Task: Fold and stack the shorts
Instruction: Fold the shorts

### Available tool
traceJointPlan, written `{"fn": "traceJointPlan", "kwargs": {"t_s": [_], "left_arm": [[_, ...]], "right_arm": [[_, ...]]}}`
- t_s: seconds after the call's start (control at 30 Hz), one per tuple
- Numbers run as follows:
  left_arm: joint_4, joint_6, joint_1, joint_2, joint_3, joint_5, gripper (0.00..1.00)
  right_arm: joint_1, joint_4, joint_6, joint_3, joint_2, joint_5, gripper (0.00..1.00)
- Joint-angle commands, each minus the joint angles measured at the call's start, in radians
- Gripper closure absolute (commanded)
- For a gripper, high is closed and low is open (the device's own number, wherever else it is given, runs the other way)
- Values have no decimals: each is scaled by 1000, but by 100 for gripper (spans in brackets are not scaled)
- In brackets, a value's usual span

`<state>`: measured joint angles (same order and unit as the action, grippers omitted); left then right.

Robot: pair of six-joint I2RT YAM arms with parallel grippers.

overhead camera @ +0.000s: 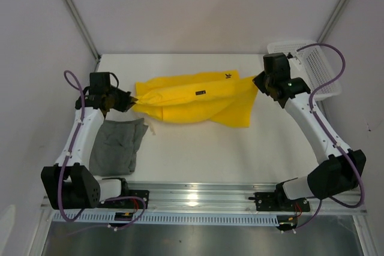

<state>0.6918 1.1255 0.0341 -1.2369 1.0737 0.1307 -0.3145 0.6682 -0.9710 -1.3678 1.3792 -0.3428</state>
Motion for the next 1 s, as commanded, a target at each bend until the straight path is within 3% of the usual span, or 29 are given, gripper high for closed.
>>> {"fn": "traceJointPlan", "kwargs": {"t_s": [0.0,0.57,0.97], "left_arm": [[-51,11,46,-38,95,56,100],[-101,65,133,-418,359,173,100],[-187,92,181,-596,448,274,100]], "right_arm": [[21,-59,46,-114,62,28,100],[64,-81,67,-500,544,128,100],[57,-87,109,-741,701,100,100]]}}
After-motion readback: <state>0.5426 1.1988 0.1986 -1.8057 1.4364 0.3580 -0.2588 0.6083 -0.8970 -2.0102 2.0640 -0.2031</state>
